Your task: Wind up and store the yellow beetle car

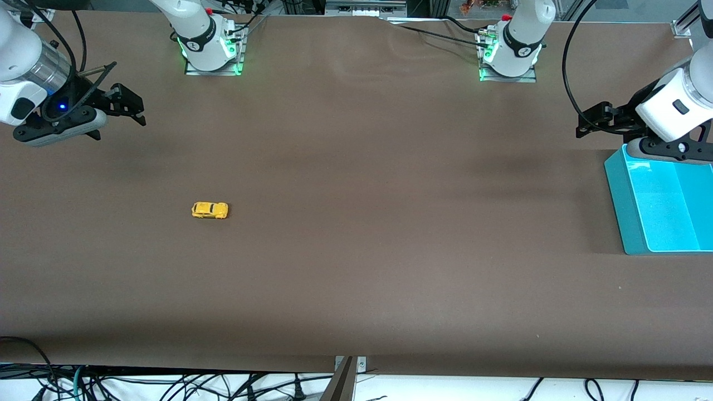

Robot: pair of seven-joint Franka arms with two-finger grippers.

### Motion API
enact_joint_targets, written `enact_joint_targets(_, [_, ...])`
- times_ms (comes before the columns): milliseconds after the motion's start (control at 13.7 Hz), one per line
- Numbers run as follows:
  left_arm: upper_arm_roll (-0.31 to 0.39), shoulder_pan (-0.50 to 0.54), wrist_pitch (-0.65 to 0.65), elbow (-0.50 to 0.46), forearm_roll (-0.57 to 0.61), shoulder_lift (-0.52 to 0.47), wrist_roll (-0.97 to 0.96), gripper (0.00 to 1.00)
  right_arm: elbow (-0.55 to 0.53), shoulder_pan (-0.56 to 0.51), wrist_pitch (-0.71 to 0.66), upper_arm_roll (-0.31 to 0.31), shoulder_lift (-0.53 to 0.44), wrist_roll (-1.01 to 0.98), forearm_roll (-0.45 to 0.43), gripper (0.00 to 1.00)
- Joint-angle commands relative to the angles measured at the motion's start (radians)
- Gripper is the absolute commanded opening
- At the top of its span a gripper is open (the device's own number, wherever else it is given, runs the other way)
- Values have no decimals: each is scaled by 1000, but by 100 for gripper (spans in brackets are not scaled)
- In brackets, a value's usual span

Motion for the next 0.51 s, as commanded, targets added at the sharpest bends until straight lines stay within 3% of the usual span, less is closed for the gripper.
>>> enact_joint_targets(0, [2, -7, -8, 25, 22, 9, -4, 100, 23, -9, -23, 3, 4, 7, 13, 100])
enact_joint_targets(438, [2, -7, -8, 25, 22, 9, -4, 100, 22, -9, -28, 4, 3, 7, 12, 100])
